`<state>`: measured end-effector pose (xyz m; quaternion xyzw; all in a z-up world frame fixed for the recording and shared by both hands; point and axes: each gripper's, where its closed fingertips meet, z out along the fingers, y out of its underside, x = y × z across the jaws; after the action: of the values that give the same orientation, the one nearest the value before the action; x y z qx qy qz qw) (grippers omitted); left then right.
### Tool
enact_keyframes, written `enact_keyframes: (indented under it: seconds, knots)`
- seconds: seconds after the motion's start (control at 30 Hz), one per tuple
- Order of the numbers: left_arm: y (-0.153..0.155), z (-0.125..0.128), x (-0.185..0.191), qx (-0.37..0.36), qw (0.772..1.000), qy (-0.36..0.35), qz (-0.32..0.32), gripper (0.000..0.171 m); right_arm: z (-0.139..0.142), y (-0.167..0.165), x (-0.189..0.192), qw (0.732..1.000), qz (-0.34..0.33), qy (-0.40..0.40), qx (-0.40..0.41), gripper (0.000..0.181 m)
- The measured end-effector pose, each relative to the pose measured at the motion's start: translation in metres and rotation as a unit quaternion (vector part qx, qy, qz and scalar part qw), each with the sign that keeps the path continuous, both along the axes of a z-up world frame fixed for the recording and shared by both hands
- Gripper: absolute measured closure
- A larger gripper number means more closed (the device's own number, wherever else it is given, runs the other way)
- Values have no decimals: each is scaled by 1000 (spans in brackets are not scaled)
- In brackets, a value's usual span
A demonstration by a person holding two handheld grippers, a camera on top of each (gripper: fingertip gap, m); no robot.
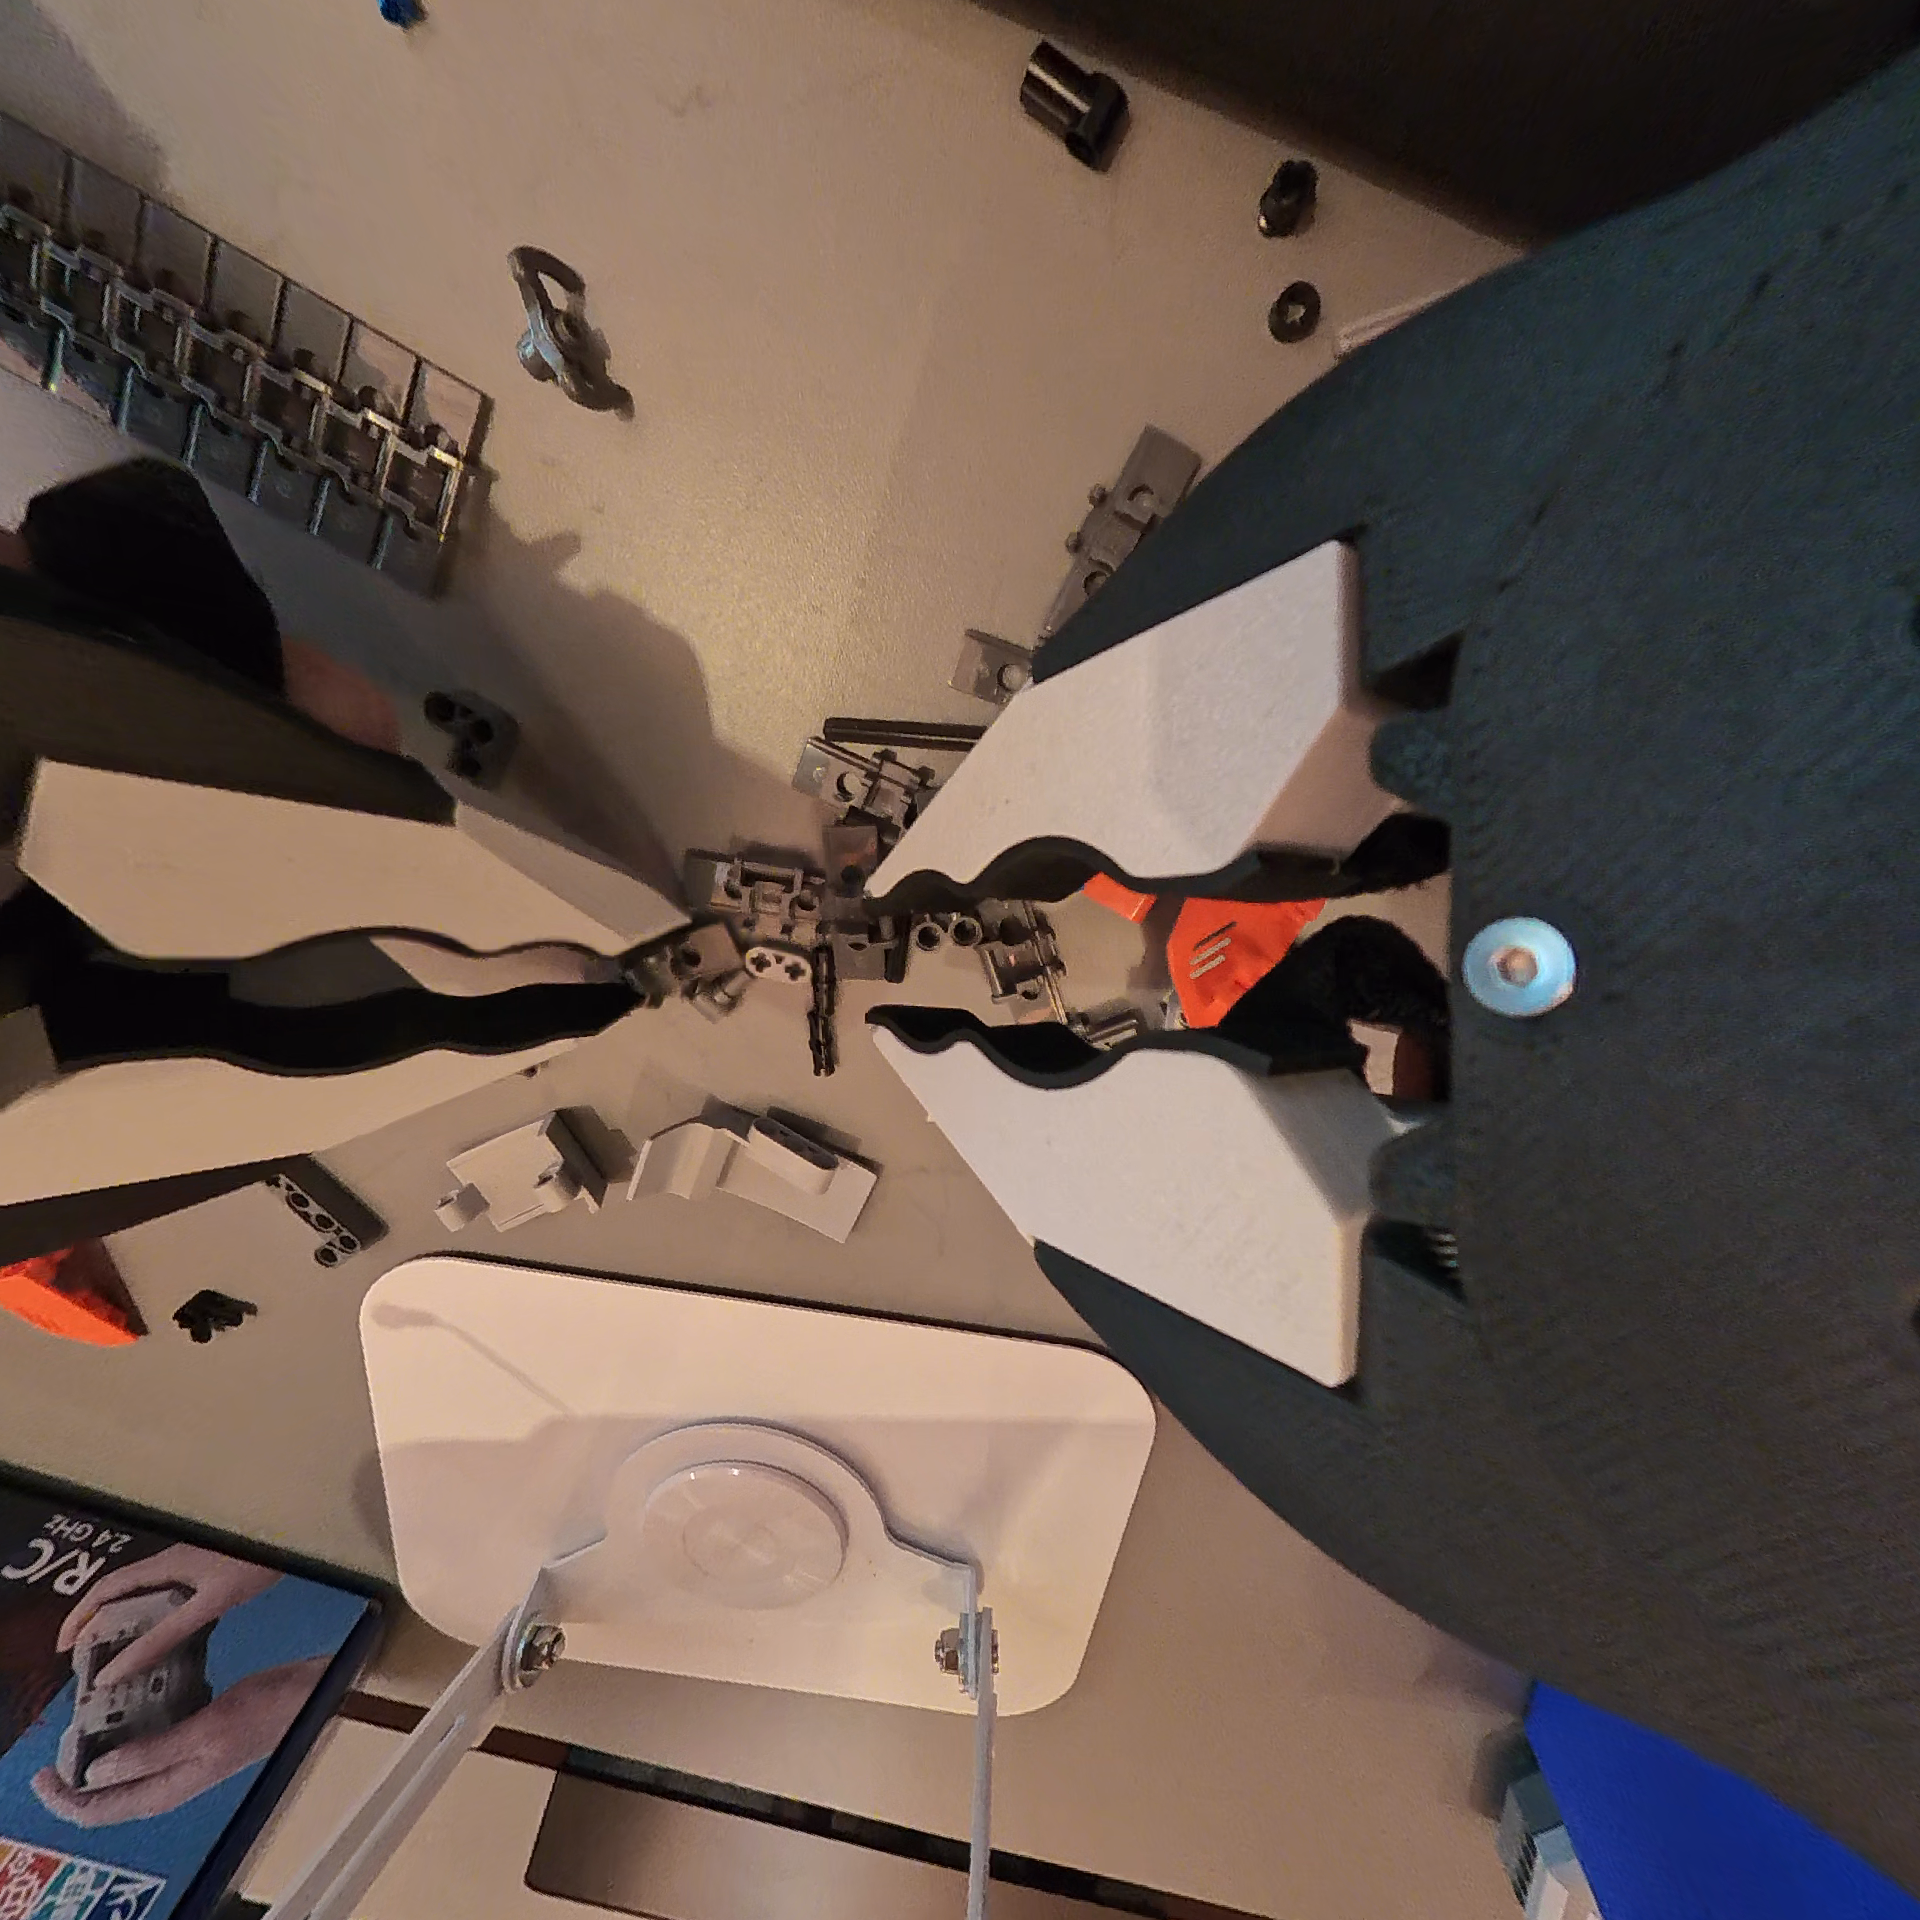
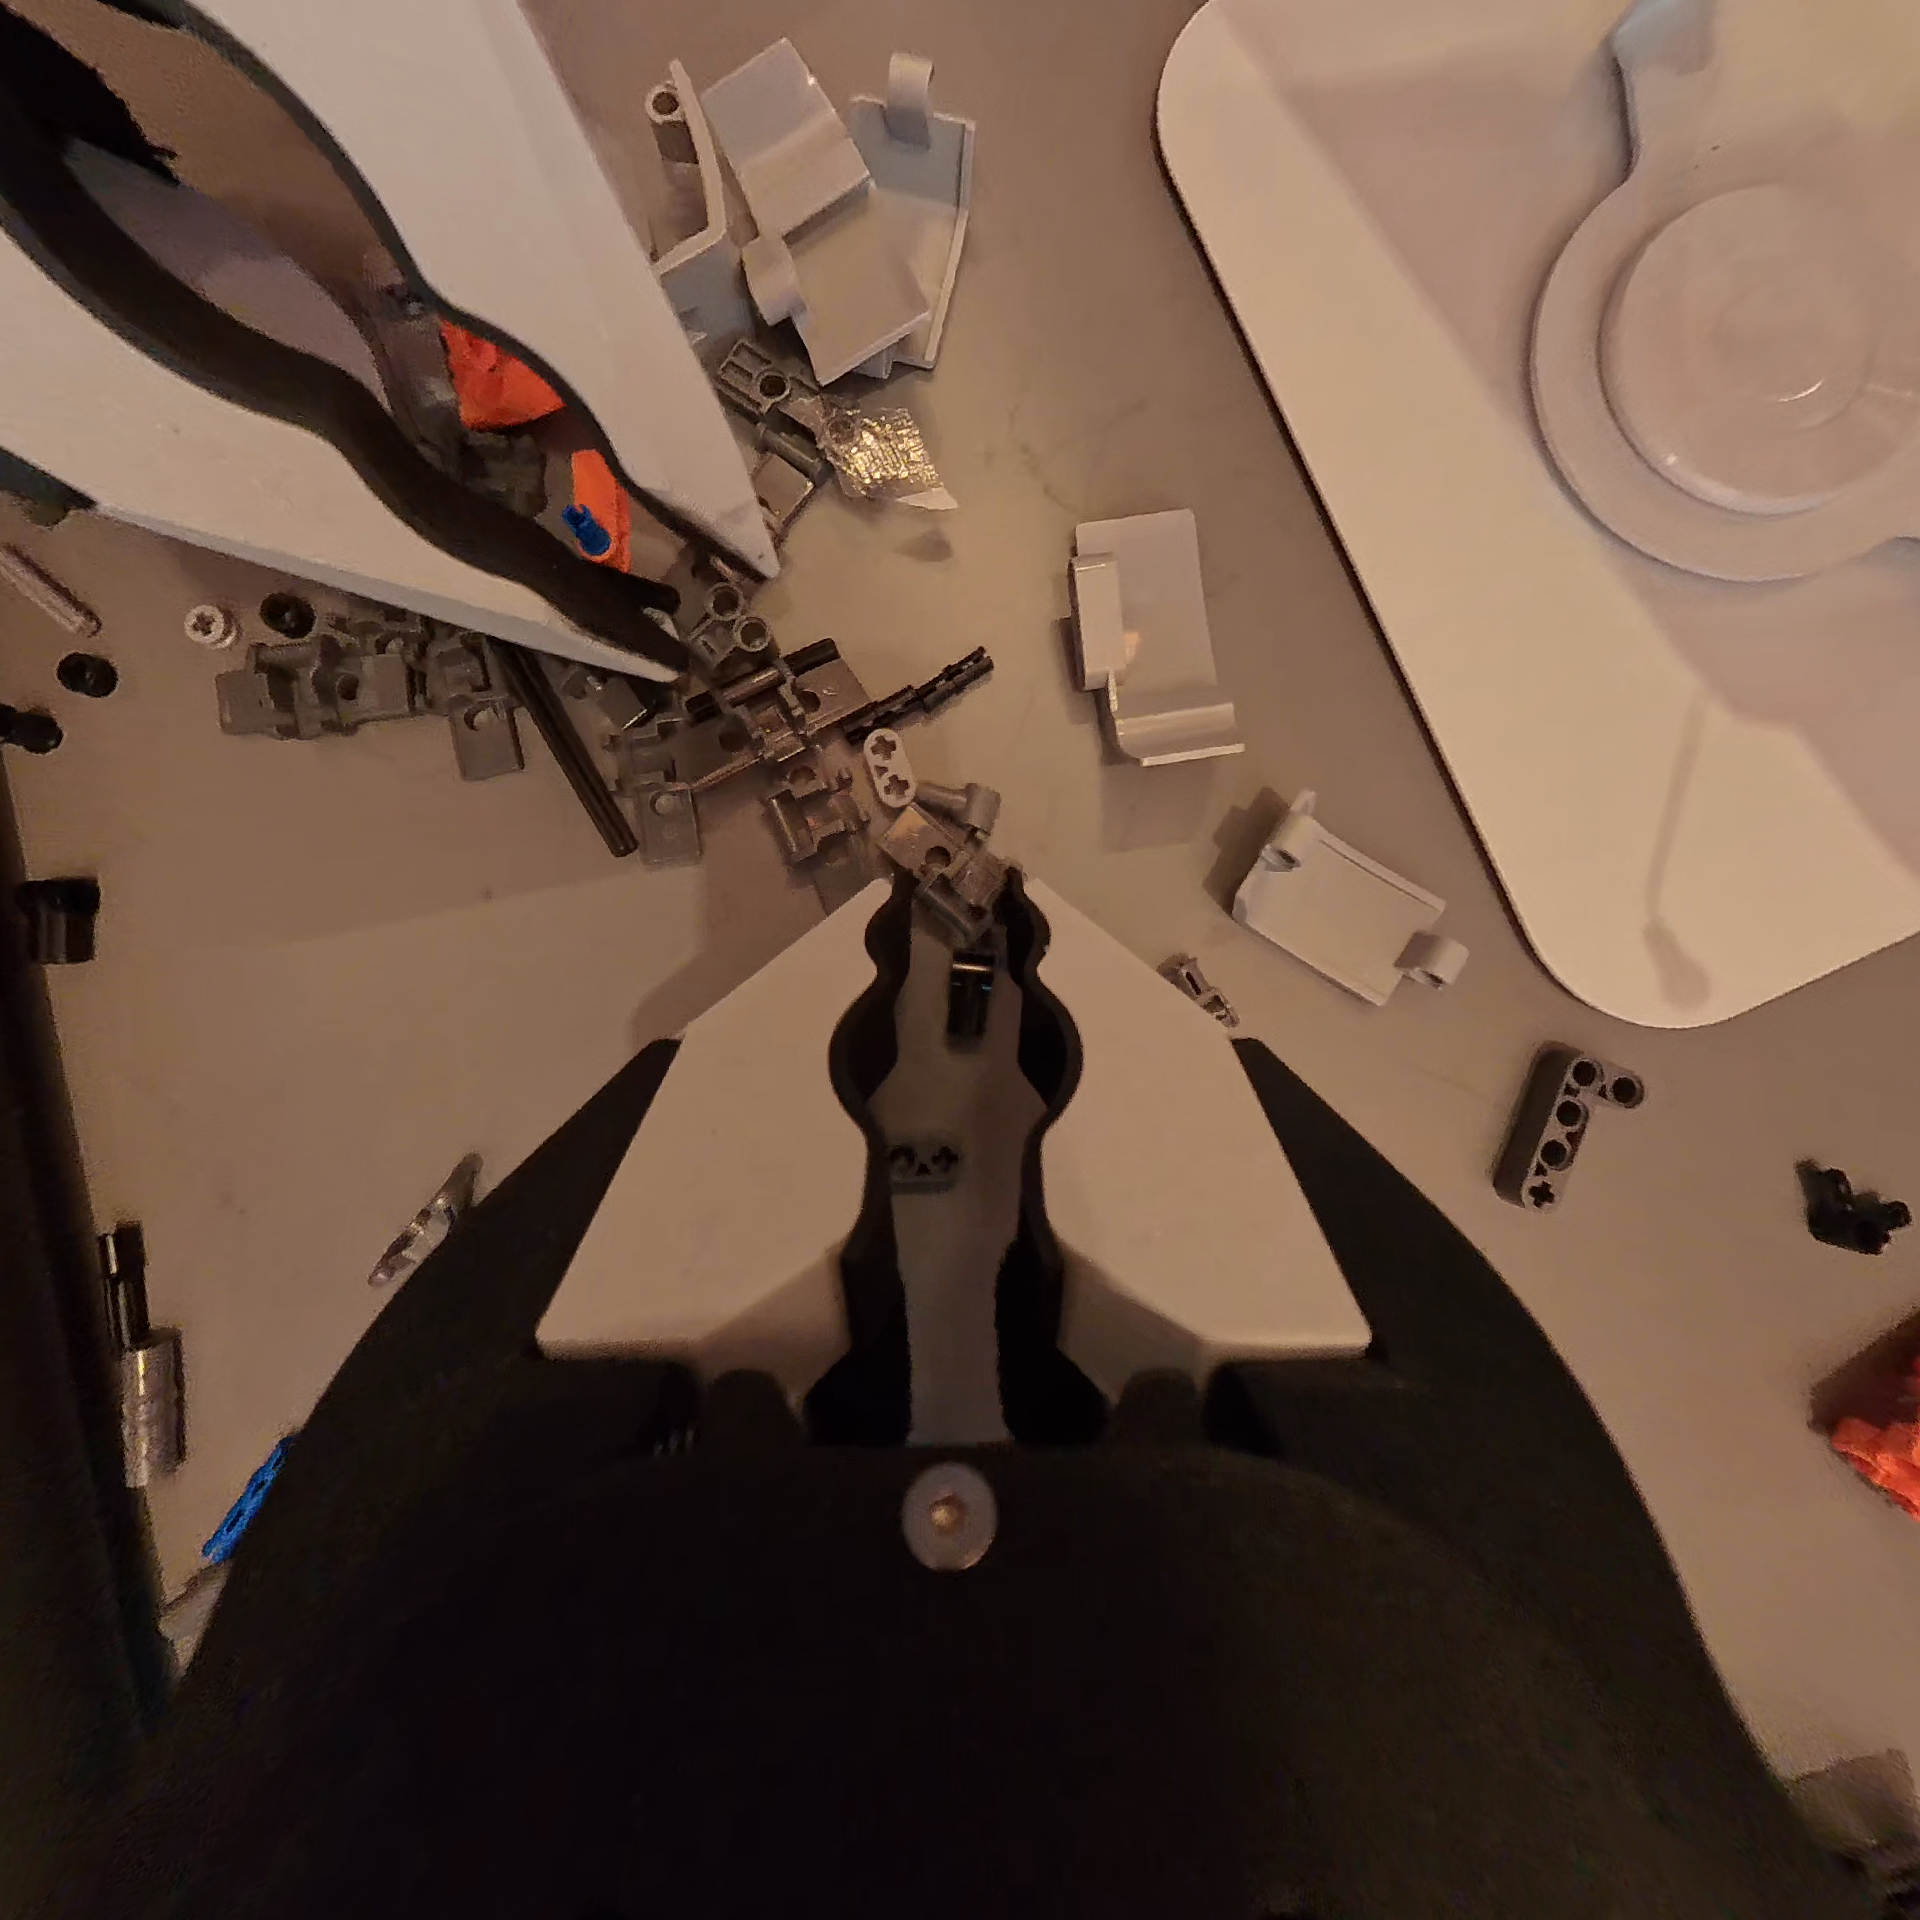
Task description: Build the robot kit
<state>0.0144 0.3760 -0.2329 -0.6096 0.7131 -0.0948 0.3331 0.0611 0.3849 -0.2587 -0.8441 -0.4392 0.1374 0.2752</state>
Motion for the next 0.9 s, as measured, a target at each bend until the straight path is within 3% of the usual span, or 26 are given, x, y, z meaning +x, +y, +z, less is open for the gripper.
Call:
enact_keyframes:
  seconds: [0.27,0.4,0.6,0.73,0.9]
  knots:
    - [-1,-2,2,0,1000,1,-4,155,1,-6,5,1000,15,-5,3,166]
    - [-3,-2,4,3,1000,2,-9,155,20,-21,19,1000,16,8,17,166]
    - [-11,-5,10,12,1000,12,-24,155,51,-84,95,999,-24,-11,41,166]
    - [-9,-7,10,19,999,22,-23,155,37,-142,164,996,-83,-44,13,166]
    - [-9,-8,10,20,999,27,-20,155,12,-187,205,989,-136,-46,-18,166]
